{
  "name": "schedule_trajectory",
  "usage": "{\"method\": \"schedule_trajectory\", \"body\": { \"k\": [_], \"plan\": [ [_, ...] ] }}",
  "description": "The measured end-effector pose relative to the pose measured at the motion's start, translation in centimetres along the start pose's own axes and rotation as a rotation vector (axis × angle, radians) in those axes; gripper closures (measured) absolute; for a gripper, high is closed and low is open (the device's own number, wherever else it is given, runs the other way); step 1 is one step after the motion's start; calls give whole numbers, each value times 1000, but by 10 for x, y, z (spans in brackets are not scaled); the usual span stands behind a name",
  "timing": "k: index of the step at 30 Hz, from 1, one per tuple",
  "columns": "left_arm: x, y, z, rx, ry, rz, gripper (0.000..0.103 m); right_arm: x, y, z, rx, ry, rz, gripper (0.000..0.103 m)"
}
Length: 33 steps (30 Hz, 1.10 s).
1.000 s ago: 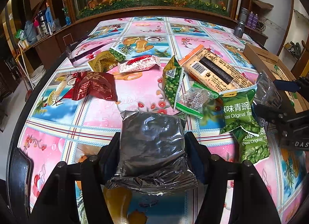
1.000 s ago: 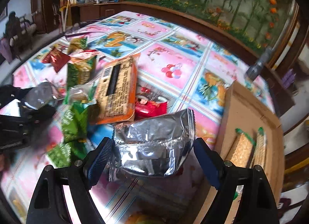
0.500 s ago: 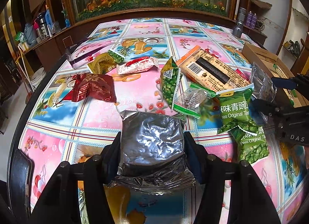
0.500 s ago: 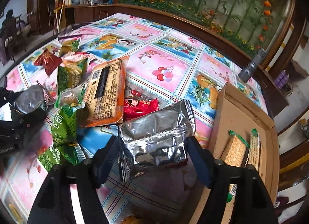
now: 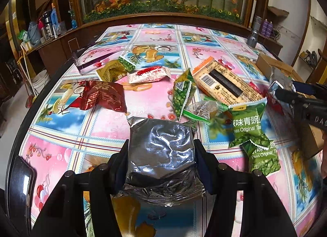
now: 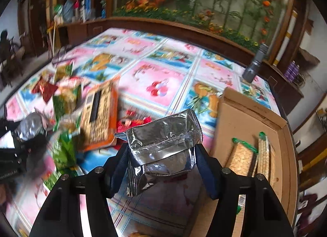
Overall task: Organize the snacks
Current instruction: 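Lift the silver foil bag with the left gripper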
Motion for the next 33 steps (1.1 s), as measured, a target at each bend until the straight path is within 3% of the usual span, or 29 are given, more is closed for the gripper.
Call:
{"method": "schedule_trajectory", "body": {
  "k": [5,12,33],
  "plan": [
    [-6,3,-2,-15,-2,28,45,-13,11,3,45,25,70,35],
    [-22,12,-6,-38,8,120,45,-16,14,-3,50,42,92,35],
    [-20,12,-6,-40,2,113,45,-16,12,-3,51,46,96,35]
  ]
}}
Point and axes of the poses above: each gripper's, at about its wrist camera, not at the fingertips, and x roughly the way its jaws point, z to its right, y to its top, the point moved 7 cm from there along x, roughly the way its jaws point, and after that the axes turned 2 degrees about x, right-handed, at the moved point
